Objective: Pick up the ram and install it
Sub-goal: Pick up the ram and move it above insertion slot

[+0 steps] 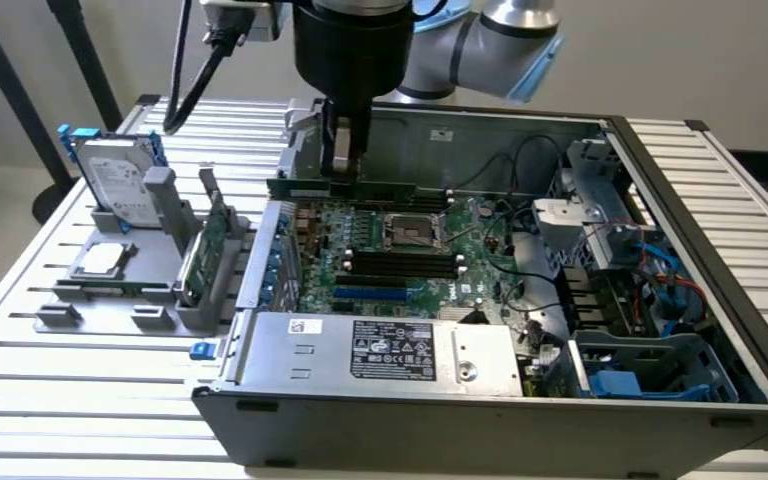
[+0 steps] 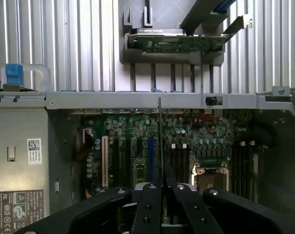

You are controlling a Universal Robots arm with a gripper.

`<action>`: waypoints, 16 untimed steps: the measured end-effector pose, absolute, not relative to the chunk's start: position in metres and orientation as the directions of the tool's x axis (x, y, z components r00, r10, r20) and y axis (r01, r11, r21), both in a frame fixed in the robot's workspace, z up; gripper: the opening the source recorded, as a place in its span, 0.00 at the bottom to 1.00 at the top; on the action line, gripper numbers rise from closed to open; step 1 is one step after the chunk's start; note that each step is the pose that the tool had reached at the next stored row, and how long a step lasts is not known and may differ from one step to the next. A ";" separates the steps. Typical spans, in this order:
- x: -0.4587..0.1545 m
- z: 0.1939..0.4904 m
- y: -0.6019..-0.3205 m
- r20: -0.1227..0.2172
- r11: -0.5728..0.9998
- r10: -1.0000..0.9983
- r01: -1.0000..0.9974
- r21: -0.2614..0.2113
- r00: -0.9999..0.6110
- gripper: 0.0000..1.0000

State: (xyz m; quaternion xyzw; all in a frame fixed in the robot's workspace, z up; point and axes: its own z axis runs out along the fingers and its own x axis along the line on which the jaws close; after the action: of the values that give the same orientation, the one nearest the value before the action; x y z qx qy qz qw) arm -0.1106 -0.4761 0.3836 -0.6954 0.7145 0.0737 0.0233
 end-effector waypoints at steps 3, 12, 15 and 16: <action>-0.097 0.383 -0.476 -0.136 0.021 -0.990 -0.997 0.073 -0.031 0.14; -0.063 0.374 -0.465 -0.133 0.021 -0.991 -0.997 0.074 -0.030 0.14; -0.061 0.373 -0.452 -0.128 0.021 -0.991 -0.997 0.073 -0.030 0.14; -0.061 0.372 -0.447 -0.126 0.021 -0.992 -0.997 0.073 -0.030 0.14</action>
State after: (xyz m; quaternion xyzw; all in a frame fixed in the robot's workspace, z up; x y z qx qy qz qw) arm -0.0609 -0.4474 0.3720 -0.6961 0.7142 0.0706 0.0196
